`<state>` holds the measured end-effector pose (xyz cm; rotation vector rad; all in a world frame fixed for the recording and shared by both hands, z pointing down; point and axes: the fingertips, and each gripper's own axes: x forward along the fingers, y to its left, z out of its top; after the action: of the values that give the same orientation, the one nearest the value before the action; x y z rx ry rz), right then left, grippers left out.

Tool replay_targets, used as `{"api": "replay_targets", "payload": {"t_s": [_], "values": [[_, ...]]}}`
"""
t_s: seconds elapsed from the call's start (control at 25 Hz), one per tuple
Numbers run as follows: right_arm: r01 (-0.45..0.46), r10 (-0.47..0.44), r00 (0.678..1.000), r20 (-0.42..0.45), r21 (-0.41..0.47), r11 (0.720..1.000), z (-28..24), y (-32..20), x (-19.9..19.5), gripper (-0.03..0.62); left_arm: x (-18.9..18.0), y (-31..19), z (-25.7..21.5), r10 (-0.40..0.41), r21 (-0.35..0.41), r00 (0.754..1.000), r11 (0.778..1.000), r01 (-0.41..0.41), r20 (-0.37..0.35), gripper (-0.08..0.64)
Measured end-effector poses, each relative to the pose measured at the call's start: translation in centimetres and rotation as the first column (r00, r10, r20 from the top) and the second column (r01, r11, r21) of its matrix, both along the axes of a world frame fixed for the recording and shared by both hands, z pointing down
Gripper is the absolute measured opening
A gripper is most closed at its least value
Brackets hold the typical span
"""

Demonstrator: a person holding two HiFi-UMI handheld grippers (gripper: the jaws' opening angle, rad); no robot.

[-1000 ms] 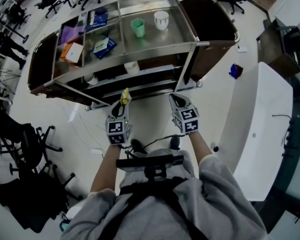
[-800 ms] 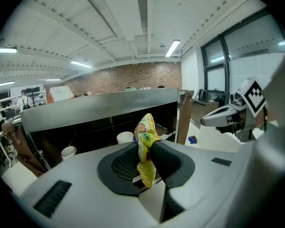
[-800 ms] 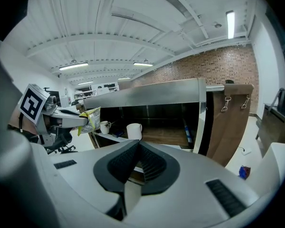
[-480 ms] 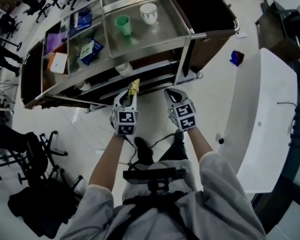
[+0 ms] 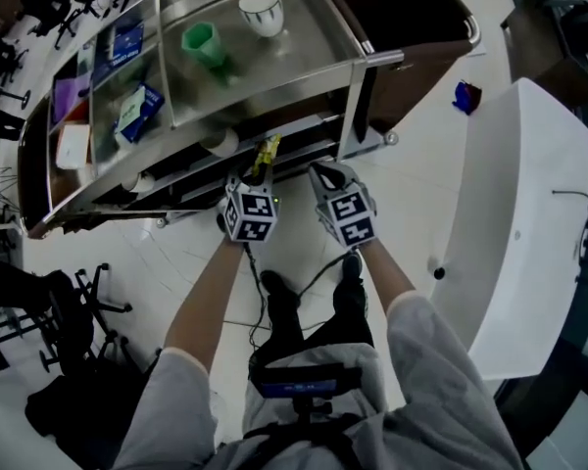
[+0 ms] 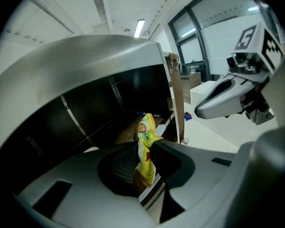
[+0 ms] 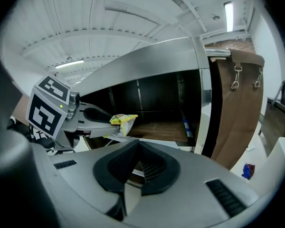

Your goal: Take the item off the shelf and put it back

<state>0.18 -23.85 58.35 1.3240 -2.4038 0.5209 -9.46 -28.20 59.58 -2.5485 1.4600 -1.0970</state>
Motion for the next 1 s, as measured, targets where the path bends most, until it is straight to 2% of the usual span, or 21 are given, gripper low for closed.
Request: {"api": "replay_targets", "payload": {"t_s": [0.28,0.64,0.84,1.0], "values": [[0.019,-0.019,1.0,0.003,0.009,1.0,2.7,-3.4,-0.4,0.009,2.6,-5.2,3.0,0.043,0.044,0.993,0.998,-0.048,0.114,0.084],[0.015,-0.015,1.0,0.008,-0.014,1.0,6.6,-5.7,-0.1,0.009,3.7,-9.7,5.8,0.057,0.096,0.959,0.992,-0.087,0.279,0.084],[0.003,-0.002,1.0,0.019,-0.028,1.0,8.0,-5.7,0.6,0.009,4.6,-11.2,6.9,0.065,0.108,0.947,0.989,-0.104,0.314,0.086],[-0.006,0.007,1.0,0.025,-0.042,0.999,8.7,-5.0,1.2,0.009,5.1,-11.6,7.6,0.054,0.109,0.953,0.99,-0.09,0.296,0.089]]}}
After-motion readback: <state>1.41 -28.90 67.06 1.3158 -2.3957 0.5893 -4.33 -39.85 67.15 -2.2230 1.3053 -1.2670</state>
